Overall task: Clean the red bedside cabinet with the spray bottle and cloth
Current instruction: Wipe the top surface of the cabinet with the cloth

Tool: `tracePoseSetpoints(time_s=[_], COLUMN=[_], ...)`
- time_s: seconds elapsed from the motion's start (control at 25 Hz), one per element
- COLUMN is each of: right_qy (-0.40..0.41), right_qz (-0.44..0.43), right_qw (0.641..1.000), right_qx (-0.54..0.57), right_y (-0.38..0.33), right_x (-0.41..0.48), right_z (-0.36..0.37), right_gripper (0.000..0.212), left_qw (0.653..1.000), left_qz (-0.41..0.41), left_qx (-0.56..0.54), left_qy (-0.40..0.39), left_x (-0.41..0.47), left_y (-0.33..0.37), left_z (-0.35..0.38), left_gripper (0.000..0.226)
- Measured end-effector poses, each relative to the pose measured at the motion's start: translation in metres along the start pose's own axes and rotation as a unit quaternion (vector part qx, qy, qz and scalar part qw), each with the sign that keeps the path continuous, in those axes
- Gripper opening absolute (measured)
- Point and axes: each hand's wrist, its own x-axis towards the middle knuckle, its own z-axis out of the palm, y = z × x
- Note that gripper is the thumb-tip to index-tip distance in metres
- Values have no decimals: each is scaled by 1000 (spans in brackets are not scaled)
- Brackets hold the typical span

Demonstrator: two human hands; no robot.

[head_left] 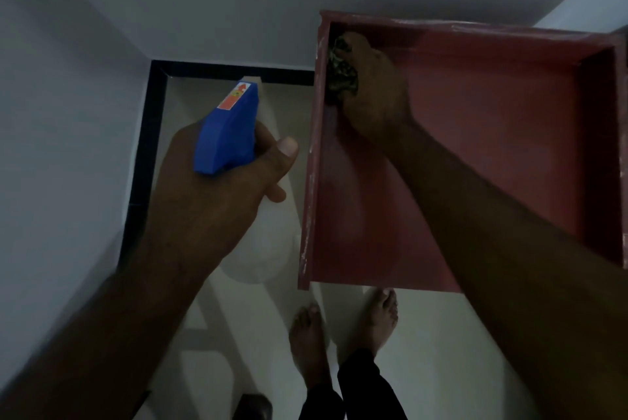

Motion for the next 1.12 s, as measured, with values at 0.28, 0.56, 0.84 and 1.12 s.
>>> tracePoseSetpoints(time_s=[0.28, 0.56, 0.84, 1.12], right_qy=[-11, -63, -96, -162], right_qz=[-30, -19, -32, -23], right_qw=[997, 994, 991, 977], right_qx=[69, 85, 84, 134], right_y=[-12, -15, -23, -15], right_x=[-79, -158, -229, -278], right_z=[1, 2, -4, -12], right_gripper=[54, 72, 85, 74], left_qw=[999, 999, 999, 998], left_qz=[-7, -3, 15, -33], left_qx=[45, 42, 28, 29], left_qy=[-2, 19, 31, 49], left_x=[-29, -63, -114, -162], left_y=[-9, -20, -38, -71], left_z=[10, 26, 46, 63], left_gripper=[29, 25, 14, 13])
